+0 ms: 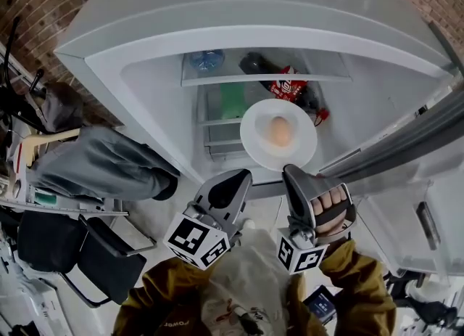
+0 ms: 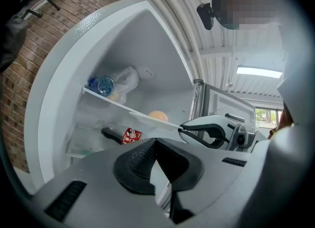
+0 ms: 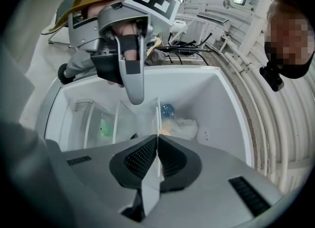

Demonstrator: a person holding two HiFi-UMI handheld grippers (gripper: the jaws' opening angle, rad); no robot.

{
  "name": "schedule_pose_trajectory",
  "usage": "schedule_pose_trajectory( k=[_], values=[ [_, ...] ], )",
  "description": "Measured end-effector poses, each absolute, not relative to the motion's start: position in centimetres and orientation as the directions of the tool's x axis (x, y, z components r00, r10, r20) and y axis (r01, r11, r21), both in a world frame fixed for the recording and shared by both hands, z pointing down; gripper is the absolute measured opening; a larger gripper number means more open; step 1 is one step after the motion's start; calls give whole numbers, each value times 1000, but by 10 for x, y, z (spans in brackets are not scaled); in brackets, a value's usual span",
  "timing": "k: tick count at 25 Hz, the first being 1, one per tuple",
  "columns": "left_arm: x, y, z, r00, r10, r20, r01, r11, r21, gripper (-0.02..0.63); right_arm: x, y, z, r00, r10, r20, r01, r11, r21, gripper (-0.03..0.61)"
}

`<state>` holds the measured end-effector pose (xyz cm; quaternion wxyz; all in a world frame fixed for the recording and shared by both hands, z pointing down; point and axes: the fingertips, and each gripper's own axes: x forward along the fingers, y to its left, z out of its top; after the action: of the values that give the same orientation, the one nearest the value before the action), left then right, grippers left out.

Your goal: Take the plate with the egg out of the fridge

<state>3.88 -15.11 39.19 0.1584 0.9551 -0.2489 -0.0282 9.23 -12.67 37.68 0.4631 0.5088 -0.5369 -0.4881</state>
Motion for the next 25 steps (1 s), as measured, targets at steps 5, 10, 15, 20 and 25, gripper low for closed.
schedule_pose_trajectory(
  k=[5, 10, 15, 20, 25],
  values=[
    [35, -146, 399, 871, -491, 29, -477, -829, 293, 8, 91, -118, 395, -47, -999, 22, -101, 26, 994, 15],
    [28, -134, 409, 874, -485, 31, -474, -837, 274, 8, 87, -112, 405, -40, -999, 28, -104, 32, 994, 14],
    [19, -124, 412, 876, -480, 40, -472, -840, 269, 8, 82, -105, 409, -36, -999, 28, -102, 32, 994, 14],
    [13, -120, 409, 879, -476, 22, -465, -846, 261, 8, 77, -101, 411, -41, -999, 12, -88, 16, 996, 14],
    [7, -113, 407, 887, -461, 34, -452, -851, 268, 8, 73, -92, 409, -21, -1000, 17, -94, 19, 995, 15]
  ],
)
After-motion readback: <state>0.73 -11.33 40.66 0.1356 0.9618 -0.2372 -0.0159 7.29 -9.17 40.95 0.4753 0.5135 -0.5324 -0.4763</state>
